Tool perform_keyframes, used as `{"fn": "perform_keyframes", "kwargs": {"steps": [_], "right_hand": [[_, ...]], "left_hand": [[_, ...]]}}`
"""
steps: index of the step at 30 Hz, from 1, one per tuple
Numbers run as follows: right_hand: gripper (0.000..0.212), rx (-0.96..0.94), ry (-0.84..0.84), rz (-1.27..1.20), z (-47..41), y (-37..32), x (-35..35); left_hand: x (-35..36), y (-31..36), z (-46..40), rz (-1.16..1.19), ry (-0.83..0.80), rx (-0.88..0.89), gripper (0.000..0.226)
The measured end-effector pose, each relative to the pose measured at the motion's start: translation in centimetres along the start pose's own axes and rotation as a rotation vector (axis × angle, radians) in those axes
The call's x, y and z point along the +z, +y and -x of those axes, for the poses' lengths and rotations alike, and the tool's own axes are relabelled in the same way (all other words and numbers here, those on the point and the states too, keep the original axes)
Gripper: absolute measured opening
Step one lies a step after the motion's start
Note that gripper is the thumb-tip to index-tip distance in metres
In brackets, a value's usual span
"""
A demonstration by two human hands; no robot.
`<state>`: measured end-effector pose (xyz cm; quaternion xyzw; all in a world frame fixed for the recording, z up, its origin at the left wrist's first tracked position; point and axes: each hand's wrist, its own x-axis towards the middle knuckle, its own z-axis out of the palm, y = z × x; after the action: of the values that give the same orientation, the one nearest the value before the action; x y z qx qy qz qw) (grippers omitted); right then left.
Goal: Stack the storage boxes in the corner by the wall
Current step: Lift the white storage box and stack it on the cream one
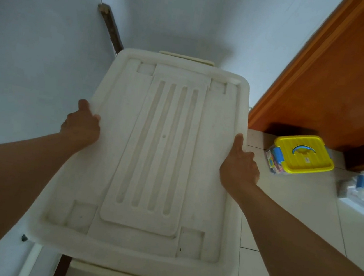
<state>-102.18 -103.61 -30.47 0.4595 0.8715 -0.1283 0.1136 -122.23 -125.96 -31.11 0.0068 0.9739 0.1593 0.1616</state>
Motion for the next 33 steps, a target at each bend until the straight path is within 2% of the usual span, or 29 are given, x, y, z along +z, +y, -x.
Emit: {"fn": "perform_keyframes", "kwargs": {"steps": [15, 23, 28, 33], "right_hand": [[0.068, -0.016, 0.053, 0.009, -1.3, -0.6, 0.0], [0.070, 0.046, 0.031, -0.009, -1.4, -0.9, 0.0], [0.075, 0.041, -0.021, -0.060, -1.0, -0.8, -0.6], [0.069, -0.007, 0.017, -0.103, -0.1, -0.8, -1.8]], "left_hand": [[1.1, -0.1, -1.6, 0.002, 0.023, -0.024, 0.048], [1.2, -0.4, -2.2, 0.004, -0.008, -0.030, 0.050], [0.4, 0.4, -1.0, -0.112, -0.008, -0.076, 0.064], [-0.3, 1.6, 2.8, -0.285, -0.021, 0.100, 0.072]]}}
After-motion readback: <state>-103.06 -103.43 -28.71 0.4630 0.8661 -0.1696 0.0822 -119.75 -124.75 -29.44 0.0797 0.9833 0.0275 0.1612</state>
